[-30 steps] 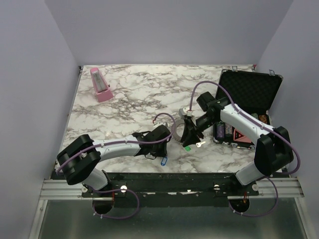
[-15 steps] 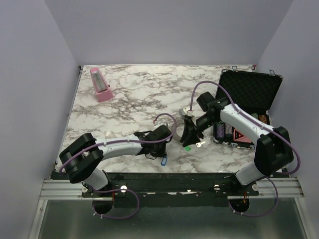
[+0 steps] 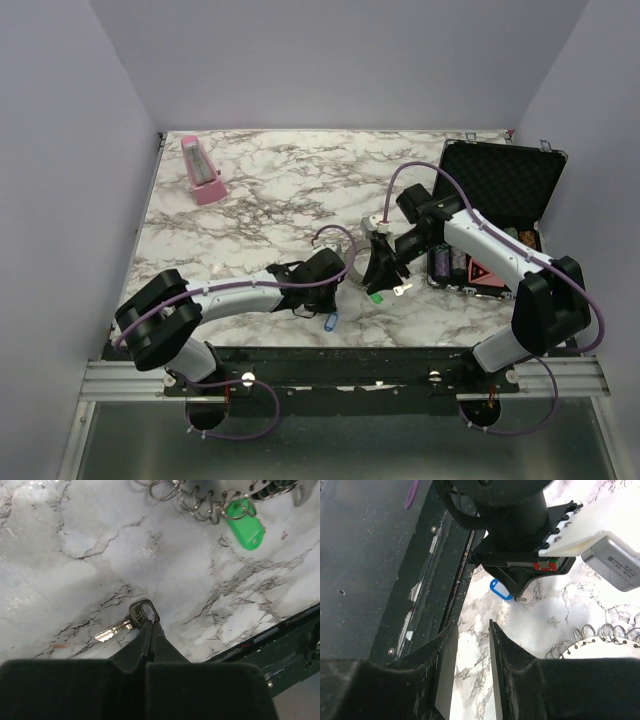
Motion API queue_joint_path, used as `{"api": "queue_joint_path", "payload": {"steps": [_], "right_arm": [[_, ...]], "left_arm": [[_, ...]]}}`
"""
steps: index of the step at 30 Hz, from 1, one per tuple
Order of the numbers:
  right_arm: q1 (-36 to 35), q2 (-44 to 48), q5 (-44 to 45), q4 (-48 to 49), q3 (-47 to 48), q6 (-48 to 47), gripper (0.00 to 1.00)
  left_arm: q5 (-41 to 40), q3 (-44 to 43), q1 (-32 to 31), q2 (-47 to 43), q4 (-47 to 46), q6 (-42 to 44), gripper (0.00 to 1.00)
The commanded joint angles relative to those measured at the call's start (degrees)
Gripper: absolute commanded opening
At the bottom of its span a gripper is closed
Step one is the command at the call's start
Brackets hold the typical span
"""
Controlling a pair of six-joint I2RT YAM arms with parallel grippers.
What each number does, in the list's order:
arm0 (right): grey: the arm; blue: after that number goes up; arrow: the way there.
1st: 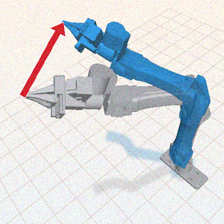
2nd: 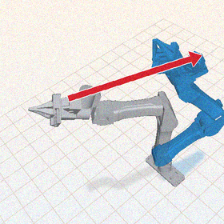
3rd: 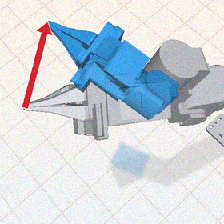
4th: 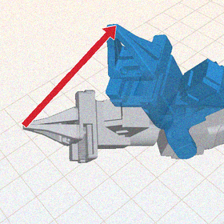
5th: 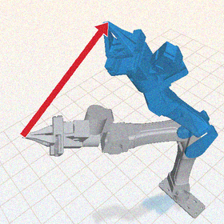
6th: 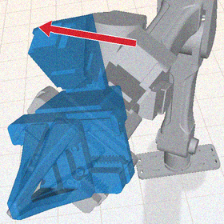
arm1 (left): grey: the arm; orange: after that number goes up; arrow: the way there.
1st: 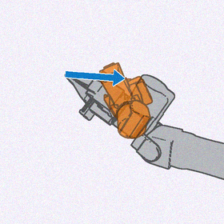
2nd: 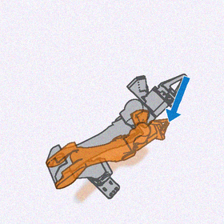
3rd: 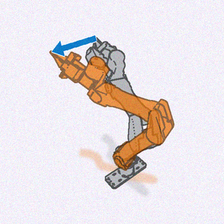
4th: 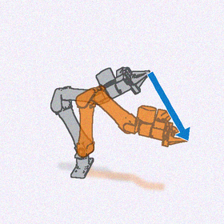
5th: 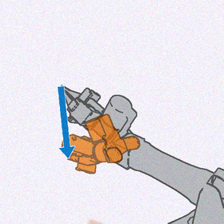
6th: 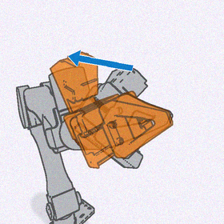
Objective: Put the keys on the keyring
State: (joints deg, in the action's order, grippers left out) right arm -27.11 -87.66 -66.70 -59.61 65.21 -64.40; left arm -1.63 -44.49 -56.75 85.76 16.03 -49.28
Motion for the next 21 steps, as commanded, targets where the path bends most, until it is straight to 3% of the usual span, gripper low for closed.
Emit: {"api": "queue_joint_path", "payload": {"steps": [1,10,16,21], "right_arm": [[0.31,1.17,-1.86,-0.15,-1.14,-1.69,0.4],[0.31,1.26,-0.63,3.7,-5.52,-6.96,0.4],[0.31,0.12,-1.59,8.99,-6.5,-3.98,0.4],[0.31,-0.76,-4.4,11.35,-5.71,-0.3,0.4]], "left_arm": [[1.1,1.16,0.06,-4.19,-3.9,5.23,0.0],[1.54,0.72,-0.03,-8.84,-7.15,24.21,0.0],[8.04,8.44,-0.2,-18.24,-19.25,35.64,0.0],[11.12,16.27,-0.2,-25.19,-31.21,39.08,0.0]]}}
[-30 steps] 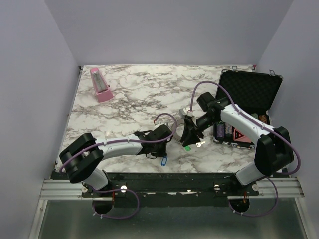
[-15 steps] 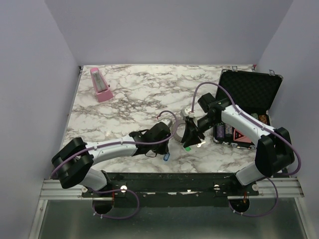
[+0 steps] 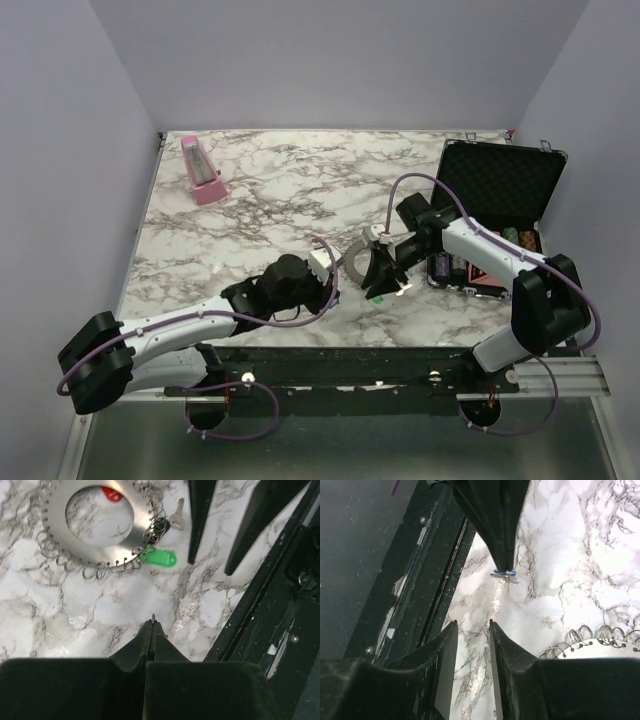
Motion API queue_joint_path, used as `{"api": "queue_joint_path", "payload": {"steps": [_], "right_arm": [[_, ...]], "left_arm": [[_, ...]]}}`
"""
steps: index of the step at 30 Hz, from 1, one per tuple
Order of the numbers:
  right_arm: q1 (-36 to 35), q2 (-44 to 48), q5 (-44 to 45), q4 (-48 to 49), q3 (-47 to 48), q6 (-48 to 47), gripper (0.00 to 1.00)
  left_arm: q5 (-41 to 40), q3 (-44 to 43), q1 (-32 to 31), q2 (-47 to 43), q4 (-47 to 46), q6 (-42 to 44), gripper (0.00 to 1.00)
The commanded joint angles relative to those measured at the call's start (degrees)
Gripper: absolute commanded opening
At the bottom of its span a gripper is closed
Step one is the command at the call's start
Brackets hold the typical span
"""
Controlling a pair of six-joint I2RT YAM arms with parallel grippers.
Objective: Put the keys on the keyring
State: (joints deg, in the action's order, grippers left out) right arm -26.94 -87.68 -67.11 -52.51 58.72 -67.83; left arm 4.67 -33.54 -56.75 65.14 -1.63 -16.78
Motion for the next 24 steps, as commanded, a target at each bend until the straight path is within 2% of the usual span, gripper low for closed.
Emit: {"api": "queue_joint_path", "payload": {"steps": [1,7,13,21,24], "right_arm": [[0.13,-0.74,-4.95,5.13,0.78,4.45,0.4],[-0.22,-1.27,-8.12,7.86,0.61,9.55,0.4],[-2.24,-1.61,-4.09,13.31,-0.97,16.94,0.4],[-2.68,-1.88,-2.15,12.17,-0.89,15.54,0.36],[-3.21,-2.14,-1.97,11.47,-0.8,14.66,0.29]], "left_arm": [[5.26,6.81,-0.2,-5.28,-15.58,6.41,0.0],[8.78,9.46,-0.29,-3.45,-26.31,3.33,0.0],[10.45,7.0,-0.46,-0.72,-26.15,2.19,0.0],[9.93,7.08,-0.47,-1.25,-25.18,2.01,0.0],[9.48,7.08,-0.46,-1.42,-24.57,2.1,0.0]]}}
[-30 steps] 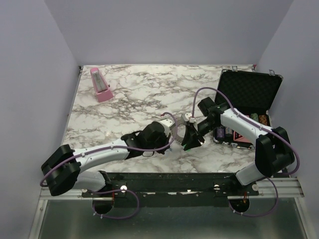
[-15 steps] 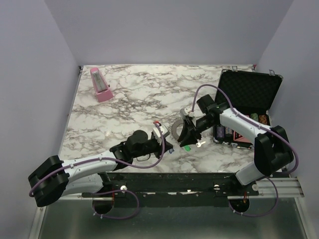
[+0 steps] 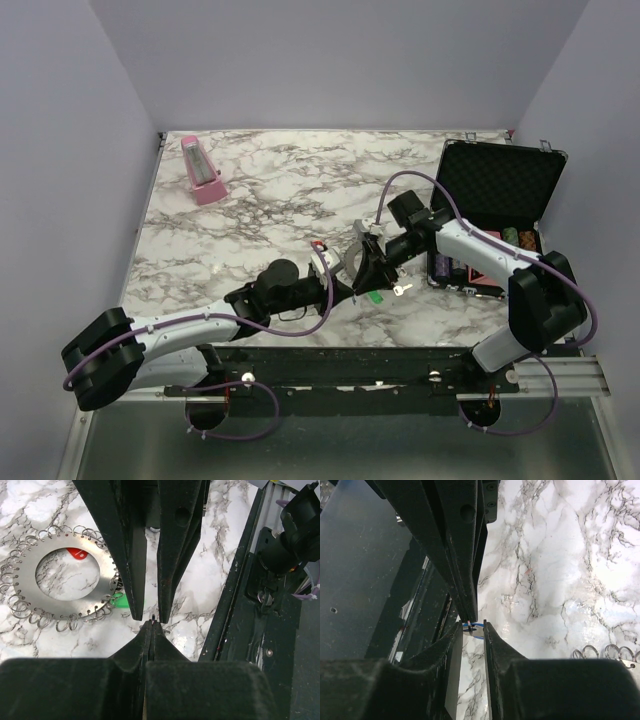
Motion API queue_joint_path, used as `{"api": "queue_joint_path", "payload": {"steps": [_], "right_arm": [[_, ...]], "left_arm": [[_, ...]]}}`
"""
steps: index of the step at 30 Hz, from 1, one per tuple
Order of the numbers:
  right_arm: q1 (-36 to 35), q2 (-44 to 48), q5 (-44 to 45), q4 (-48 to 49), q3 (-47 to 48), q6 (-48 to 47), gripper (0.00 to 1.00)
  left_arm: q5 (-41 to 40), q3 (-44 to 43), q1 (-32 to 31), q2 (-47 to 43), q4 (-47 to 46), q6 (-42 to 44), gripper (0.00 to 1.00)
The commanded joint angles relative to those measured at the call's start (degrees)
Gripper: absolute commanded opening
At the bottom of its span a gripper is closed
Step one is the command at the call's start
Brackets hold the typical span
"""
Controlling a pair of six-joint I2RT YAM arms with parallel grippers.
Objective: Put the keys on the keyring
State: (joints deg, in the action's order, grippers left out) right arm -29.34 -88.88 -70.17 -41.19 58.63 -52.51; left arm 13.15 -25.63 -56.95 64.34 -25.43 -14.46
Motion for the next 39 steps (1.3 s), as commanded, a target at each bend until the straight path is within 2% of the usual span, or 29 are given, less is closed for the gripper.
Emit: {"api": "queue_joint_path", "payload": {"steps": [1,11,14,16,17,21,23,27,31,33,34,35,37,39], "right_arm": [[-0.89,-0.94,1.09,0.14,-0.62,-0.84,0.26],[-1.68,-1.38,2.32,-0.3,-0.36,-0.75,0.13],[-1.68,-1.47,2.5,-0.38,-0.27,-0.57,0.15],[-1.77,-1.38,2.5,-0.12,-0.36,-0.14,0.24],[-1.77,-1.38,2.58,-0.03,-0.27,-0.05,0.25],[-1.77,-1.38,2.59,0.14,-0.36,0.3,0.25],[-1.77,-1.29,2.58,0.06,-0.19,0.22,0.21],[-1.86,-1.12,1.45,-1.25,0.43,-0.48,0.01],[-1.68,-1.21,0.21,-3.89,1.48,-2.33,0.01],[-1.68,-1.03,0.04,-3.9,1.49,-2.33,0.01],[-1.77,-0.86,-0.4,-3.72,1.4,-2.33,0.01],[-1.77,-0.77,-0.93,-3.46,1.14,-2.33,0.01],[-1.68,-0.07,-2.86,-2.85,0.35,-3.21,0.01],[-1.68,0.9,-5.23,-2.58,-0.88,-5.92,0.01]], "left_arm": [[0.83,-0.91,-0.27,-0.88,-0.76,-0.22,0.0],[-0.14,-0.65,-0.27,-1.76,-0.23,-0.22,0.0],[-0.4,-0.48,-0.27,-2.2,-0.23,-0.22,0.0],[-0.58,-0.39,-0.27,-2.29,-0.23,-0.31,0.0],[-0.58,-0.3,-0.27,-2.29,-0.32,-0.31,0.0],[-0.58,-0.21,-0.27,-2.2,-0.58,-0.48,0.0],[-0.58,-0.21,-0.27,-2.02,-0.76,-0.66,0.0],[-0.49,-0.39,-0.27,-1.76,-0.76,-0.83,0.0],[-2.85,0.57,-0.27,-3.16,-1.28,-2.41,0.0],[-5.4,2.68,-0.01,-6.05,-2.77,-3.99,0.15],[-6.11,4.43,0.17,-8.15,-4.09,-4.87,0.3],[-7.25,6.01,0.26,-10.09,-5.41,-5.57,0.42],[-8.83,10.4,0.35,-14.74,-8.65,-7.16,0.47],[-9.54,15.5,0.35,-18.62,-14.44,-7.86,0.48]]}}
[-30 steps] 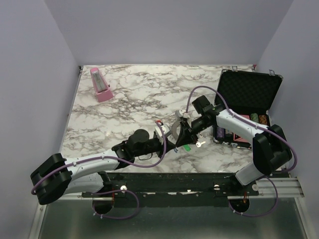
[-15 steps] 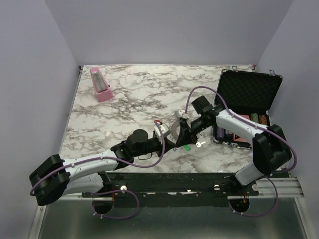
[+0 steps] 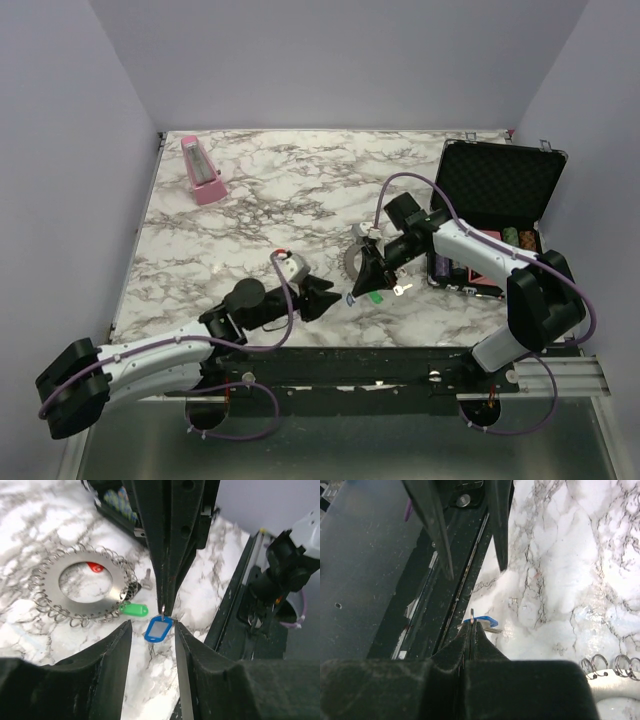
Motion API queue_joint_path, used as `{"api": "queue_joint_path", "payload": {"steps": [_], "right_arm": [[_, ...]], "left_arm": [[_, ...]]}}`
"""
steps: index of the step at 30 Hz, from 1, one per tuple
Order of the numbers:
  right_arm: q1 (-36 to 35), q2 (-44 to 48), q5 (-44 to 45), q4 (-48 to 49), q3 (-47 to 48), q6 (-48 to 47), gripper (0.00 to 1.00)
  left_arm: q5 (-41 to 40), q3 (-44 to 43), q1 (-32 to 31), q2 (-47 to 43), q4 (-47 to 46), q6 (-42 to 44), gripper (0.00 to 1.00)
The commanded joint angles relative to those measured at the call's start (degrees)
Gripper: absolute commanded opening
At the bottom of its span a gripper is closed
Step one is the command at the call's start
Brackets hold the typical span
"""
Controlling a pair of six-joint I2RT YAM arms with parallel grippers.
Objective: Put the keys on the keyring
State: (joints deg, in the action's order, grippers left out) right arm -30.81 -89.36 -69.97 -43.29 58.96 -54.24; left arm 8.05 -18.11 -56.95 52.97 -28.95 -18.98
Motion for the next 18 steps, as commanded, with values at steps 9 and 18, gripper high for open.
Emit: {"api": "queue_joint_path", "payload": {"steps": [9,18], "right_arm": [[-0.22,-0.36,-13.6,-19.05,-3.95,-43.85,0.01],[-0.22,-5.83,-14.66,-38.19,-1.83,-74.6,0.01]], "left_arm": [[2.14,13.81,-1.93,-10.44,-15.17,6.66,0.5],[6.71,8.36,-6.15,-3.32,-14.47,16.61,0.41]]}}
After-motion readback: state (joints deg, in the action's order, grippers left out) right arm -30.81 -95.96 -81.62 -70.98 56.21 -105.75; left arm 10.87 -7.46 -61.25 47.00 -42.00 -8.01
